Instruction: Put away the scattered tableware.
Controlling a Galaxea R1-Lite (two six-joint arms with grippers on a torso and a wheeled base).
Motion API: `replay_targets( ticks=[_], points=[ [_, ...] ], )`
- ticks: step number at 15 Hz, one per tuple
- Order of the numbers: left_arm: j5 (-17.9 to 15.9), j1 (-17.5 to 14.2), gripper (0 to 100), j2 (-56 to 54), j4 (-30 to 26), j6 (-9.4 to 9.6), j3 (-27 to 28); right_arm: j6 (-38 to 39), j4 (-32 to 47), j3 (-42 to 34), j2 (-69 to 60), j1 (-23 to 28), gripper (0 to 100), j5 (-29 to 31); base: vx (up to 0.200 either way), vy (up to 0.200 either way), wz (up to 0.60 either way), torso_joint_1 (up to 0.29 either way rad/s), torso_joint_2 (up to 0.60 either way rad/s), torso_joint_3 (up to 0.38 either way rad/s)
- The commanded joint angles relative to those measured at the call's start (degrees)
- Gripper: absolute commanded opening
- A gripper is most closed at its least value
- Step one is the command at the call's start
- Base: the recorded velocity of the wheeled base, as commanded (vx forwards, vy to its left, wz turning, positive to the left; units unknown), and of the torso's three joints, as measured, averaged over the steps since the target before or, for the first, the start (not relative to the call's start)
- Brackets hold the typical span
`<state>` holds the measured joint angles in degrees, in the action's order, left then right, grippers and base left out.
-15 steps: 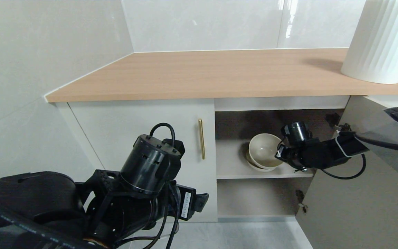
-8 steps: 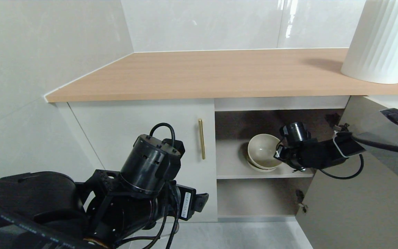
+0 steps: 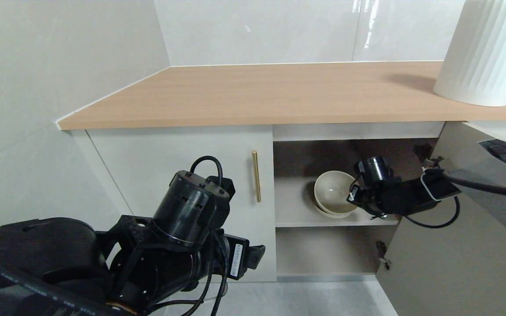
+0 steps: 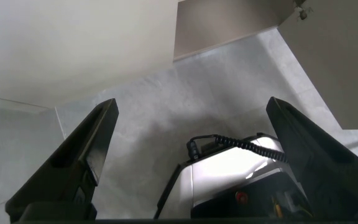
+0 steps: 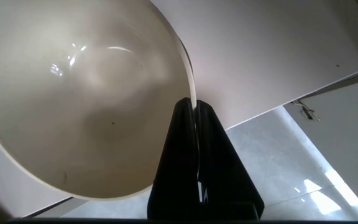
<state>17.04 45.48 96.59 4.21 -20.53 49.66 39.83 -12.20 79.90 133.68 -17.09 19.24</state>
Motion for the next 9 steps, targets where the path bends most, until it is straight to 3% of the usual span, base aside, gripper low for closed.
replay_targets(
  ticks=[1,6,7,9],
  points=[
    [0.0,0.0,100,0.1,0.0,-0.04,0.0,0.0,0.2,0.3,0.4,0.0,0,0.0,0.0,0.0,0.0,0.0,0.0,0.0],
    [0.0,0.0,100,0.1,0.0,-0.04,0.0,0.0,0.2,0.4,0.4,0.0,0,0.1,0.0,0.0,0.0,0.0,0.0,0.0],
    [0.0,0.0,100,0.1,0.0,-0.04,0.0,0.0,0.2,0.4,0.4,0.0,100,0.1,0.0,0.0,0.0,0.0,0.0,0.0],
    [0.0,0.0,100,0.0,0.0,-0.04,0.0,0.0,0.2,0.4,0.4,-0.1,100,0.1,0.0,0.0,0.0,0.0,0.0,0.0]
  ],
)
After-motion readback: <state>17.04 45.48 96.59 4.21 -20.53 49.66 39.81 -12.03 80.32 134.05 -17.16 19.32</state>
